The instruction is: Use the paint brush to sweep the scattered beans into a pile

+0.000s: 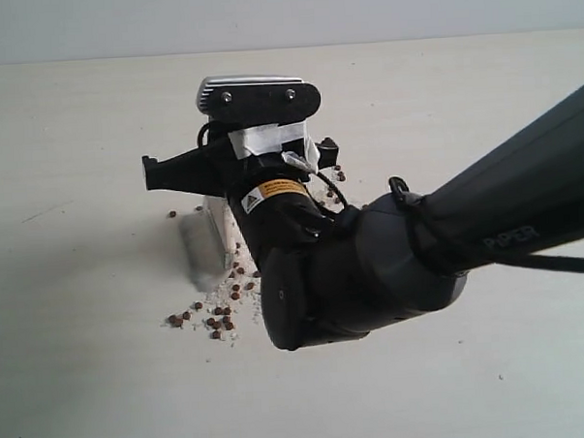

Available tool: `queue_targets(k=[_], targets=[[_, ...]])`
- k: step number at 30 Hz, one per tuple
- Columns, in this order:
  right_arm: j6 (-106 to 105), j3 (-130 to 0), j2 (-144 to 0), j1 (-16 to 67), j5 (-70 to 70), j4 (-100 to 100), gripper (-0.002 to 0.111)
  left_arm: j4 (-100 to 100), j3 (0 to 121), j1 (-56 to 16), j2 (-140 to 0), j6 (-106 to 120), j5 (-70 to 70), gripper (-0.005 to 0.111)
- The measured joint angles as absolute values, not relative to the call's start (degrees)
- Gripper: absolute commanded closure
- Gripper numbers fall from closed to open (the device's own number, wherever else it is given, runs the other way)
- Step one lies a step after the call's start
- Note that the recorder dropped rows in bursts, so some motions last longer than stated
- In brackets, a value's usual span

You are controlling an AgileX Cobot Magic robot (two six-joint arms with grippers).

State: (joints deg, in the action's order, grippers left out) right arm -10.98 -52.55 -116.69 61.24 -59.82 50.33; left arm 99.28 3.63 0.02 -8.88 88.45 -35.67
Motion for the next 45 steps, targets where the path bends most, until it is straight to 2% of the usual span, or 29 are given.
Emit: queue_targets(k=[13,18,33,45], targets=[[-15.66,-52.55,-111.57,61.24,-60.28,51.47,0.108,99.28,3.63,0.02,-8.88,88.45,-35.67,0.107],[-7.17,-52.55,-110.63,61.24,-61.12,44.58,0.108,99.28,3.63,0.02,-8.88,88.45,-35.67,0.107],[-2.12,-64.96,-121.89,61.24,-58.36,48.58,0.108,99.28,3.63,0.02,-8.88,88.45,-35.67,0.107],[-31.08,-65.93,-122.53,61.24,-63.58,68.95,0.108,99.28,3.63,0.02,-8.88,88.45,-35.67,0.107]])
